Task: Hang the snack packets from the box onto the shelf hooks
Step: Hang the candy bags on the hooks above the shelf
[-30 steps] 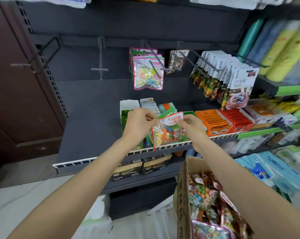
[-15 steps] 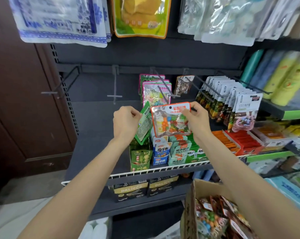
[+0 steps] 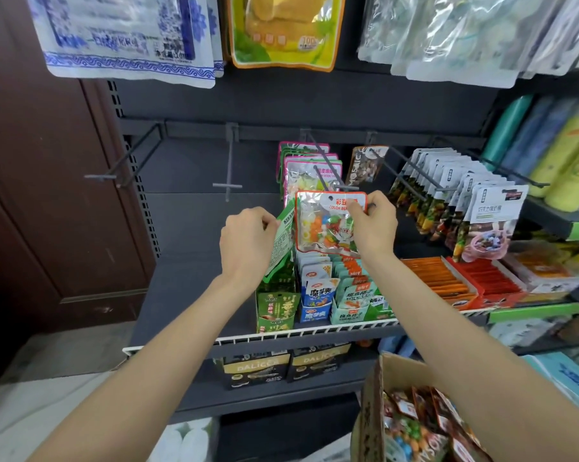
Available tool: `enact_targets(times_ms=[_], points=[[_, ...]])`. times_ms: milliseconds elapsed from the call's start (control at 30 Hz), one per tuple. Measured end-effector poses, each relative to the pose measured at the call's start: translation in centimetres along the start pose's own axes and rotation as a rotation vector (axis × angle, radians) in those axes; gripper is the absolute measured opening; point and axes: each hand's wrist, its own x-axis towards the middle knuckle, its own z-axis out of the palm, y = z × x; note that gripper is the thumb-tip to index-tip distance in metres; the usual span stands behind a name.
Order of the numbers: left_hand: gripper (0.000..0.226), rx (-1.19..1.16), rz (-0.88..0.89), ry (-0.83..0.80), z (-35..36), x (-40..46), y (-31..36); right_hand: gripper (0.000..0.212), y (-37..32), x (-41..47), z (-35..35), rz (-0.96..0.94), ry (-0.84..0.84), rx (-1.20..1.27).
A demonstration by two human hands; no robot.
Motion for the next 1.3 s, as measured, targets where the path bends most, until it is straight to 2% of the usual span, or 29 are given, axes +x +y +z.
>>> enact_targets(times_ms=[200,333,500,600,733,800,867,933,1000,1067,1100,1167,1300], points=[[0.017,0.037,0.015,0.009,0.2,0.2,0.5,0.021,-0.5,0.3,0.1,-0.038,0.043,-0.128],[0.018,0.034,0.006,0.014,0.7,0.5,0.6,0.03,-0.1,0.4,-0.1,-0.04,0.081,-0.172],[0.017,0.033,0.009,0.007,1.5,1.2,0.7,0.025,-0.3,2.8,1.8,-0.021,0.087,-0.333],[0.017,0.077,0.018,-0.031,1.9,1.6,0.8,0.013,-0.7,5.1,3.2,-0.006,0.049,-0.489],[0.015,0.109,0.032,-0.061,2.0,2.1,1.1,0.026,-0.5,7.5,5.1,0.004,0.018,-0.586],[0.015,0.048,-0.007,-0.072,1.9,2.3,1.1,0.036,0.1,7.4,5.6,0.043,0.059,-0.534],[0.017,-0.051,-0.077,-0.095,2.0,2.7,0.9,0.043,0.7,5.9,4.9,0.005,0.105,-0.423],[0.025,-0.086,-0.13,-0.132,2.3,2.8,0.7,0.032,1.4,3.3,3.4,-0.135,-0.027,-0.249],[0.035,-0.106,-0.155,-0.185,2.5,2.7,0.9,0.031,1.7,0.5,1.5,-0.189,-0.359,-0.129],[0.036,-0.162,-0.183,-0.205,2.9,2.7,1.2,0.049,1.7,-1.5,0.1,-0.205,-0.695,-0.16],[0.032,-0.202,-0.196,-0.201,3.1,2.6,1.4,0.06,1.8,-2.0,-0.3,-0.24,-0.791,-0.236],[0.023,-0.315,-0.221,-0.191,3.7,2.5,1.8,0.069,2.0,-2.4,-0.6,-0.339,-0.786,-0.358],[0.015,-0.455,-0.212,-0.22,4.1,1.9,1.8,0.045,1.8,-2.5,-0.6,-0.389,-0.626,-0.345]])
